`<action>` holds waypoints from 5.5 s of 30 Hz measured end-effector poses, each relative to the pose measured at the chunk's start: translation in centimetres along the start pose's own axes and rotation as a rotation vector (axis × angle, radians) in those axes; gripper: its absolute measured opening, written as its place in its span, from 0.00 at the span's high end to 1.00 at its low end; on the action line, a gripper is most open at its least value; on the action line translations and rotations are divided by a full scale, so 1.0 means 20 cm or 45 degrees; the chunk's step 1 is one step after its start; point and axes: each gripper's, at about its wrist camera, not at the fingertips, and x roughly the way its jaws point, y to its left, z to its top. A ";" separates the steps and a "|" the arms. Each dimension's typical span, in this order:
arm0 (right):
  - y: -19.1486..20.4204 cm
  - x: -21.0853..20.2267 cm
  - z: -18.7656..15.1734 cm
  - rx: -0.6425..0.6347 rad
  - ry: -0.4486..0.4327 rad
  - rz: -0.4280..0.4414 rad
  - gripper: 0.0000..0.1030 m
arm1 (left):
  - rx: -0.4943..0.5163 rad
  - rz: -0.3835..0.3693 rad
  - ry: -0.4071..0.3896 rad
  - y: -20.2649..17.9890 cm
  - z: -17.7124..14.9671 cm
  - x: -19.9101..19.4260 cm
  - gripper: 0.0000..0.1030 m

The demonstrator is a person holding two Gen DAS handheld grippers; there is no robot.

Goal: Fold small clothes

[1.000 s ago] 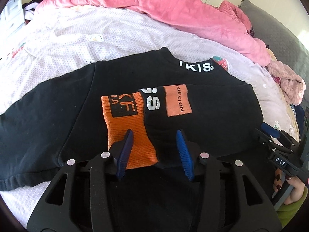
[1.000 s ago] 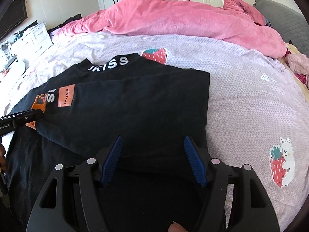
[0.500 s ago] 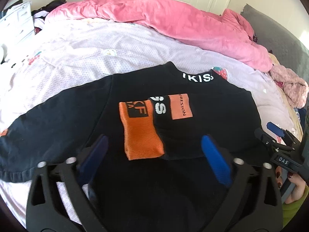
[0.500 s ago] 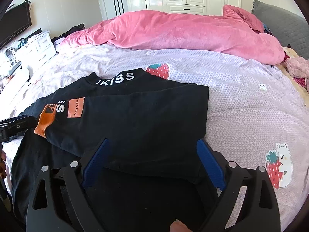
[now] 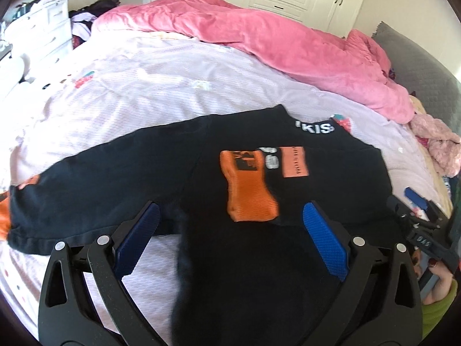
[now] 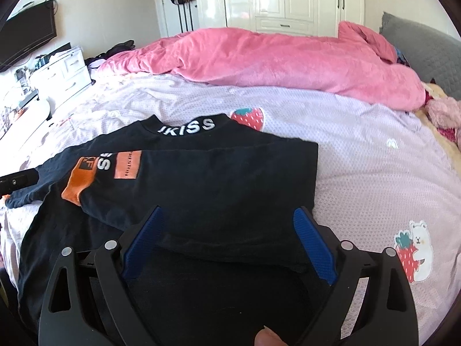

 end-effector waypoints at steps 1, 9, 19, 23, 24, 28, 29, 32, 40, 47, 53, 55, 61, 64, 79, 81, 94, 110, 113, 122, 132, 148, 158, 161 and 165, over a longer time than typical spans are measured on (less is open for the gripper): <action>0.01 -0.01 0.00 -0.010 -0.009 0.000 0.12 | 0.000 0.014 -0.006 0.02 -0.01 -0.01 0.09; 0.15 -0.06 0.00 -0.083 -0.050 0.025 0.12 | -0.081 0.093 -0.071 0.24 -0.11 -0.11 0.09; 0.40 -0.11 0.01 -0.146 -0.065 0.110 0.12 | -0.230 0.117 -0.139 0.51 -0.18 -0.20 0.09; 0.52 -0.10 0.02 -0.141 -0.049 0.180 0.11 | -0.278 0.122 -0.178 0.59 -0.20 -0.24 0.09; 0.56 -0.10 0.02 -0.145 -0.048 0.189 0.11 | -0.292 0.128 -0.191 0.62 -0.21 -0.26 0.09; 0.68 -0.09 0.00 -0.154 -0.043 0.213 0.04 | -0.348 0.161 -0.206 0.73 -0.24 -0.28 0.09; 0.71 -0.08 -0.01 -0.161 -0.037 0.218 0.04 | -0.366 0.173 -0.209 0.76 -0.24 -0.28 0.09; 0.80 -0.06 -0.01 -0.185 -0.024 0.231 0.04 | -0.424 0.211 -0.220 0.86 -0.26 -0.29 0.09; 1.01 -0.04 0.01 -0.205 0.003 0.279 0.04 | -0.525 0.244 -0.248 1.03 -0.30 -0.33 0.09; 1.18 -0.02 0.01 -0.268 0.027 0.296 0.04 | -0.605 0.323 -0.305 1.13 -0.33 -0.39 0.09; 1.30 -0.01 -0.02 -0.295 0.052 0.317 0.04 | -0.707 0.327 -0.301 1.25 -0.38 -0.37 0.09; 1.32 -0.01 -0.04 -0.294 0.062 0.324 0.04 | -0.729 0.328 -0.317 1.27 -0.39 -0.37 0.09; 1.36 0.01 -0.08 -0.290 0.091 0.325 0.04 | -0.806 0.250 -0.343 1.34 -0.42 -0.35 0.09; 1.38 0.01 -0.10 -0.293 0.091 0.303 0.04 | -0.875 0.186 -0.333 1.37 -0.44 -0.30 0.17; 1.30 0.01 -0.22 -0.216 0.128 0.291 0.04 | -0.632 0.144 -0.513 1.22 -0.31 -0.37 0.98; 1.23 -0.01 -0.22 -0.203 0.096 0.216 0.04 | -0.559 0.102 -0.522 1.13 -0.29 -0.37 0.98; 0.71 -0.09 -0.20 0.057 0.044 0.052 0.04 | -0.181 -0.158 -0.497 0.48 -0.11 -0.32 0.98; 0.27 -0.12 -0.22 0.314 0.009 -0.043 0.04 | 0.063 -0.462 -0.233 -0.06 0.00 0.06 0.90; 0.27 -0.10 -0.22 0.316 0.013 -0.042 0.04 | 0.050 -0.507 -0.178 -0.05 -0.02 0.09 0.85; 0.41 -0.06 -0.24 0.259 0.064 0.034 0.04 | 0.023 -0.491 -0.225 0.04 0.01 0.00 0.58; 0.74 0.07 -0.15 0.228 0.197 0.327 0.04 | 0.011 -0.201 -0.301 0.27 0.11 -0.05 0.28; 0.77 0.27 -0.07 0.463 0.307 0.464 0.49 | -0.235 -0.117 -0.276 0.59 0.14 -0.02 0.09; 0.96 0.07 0.06 0.101 0.072 0.420 0.82 | -0.239 -0.066 -0.314 0.60 0.14 -0.06 0.09; 0.98 -0.05 0.15 0.004 -0.027 0.399 0.82 | -0.260 -0.081 -0.316 0.62 0.14 -0.06 0.09; 0.93 -0.17 0.25 -0.095 -0.124 0.321 0.82 | -0.291 -0.093 -0.312 0.64 0.13 -0.06 0.09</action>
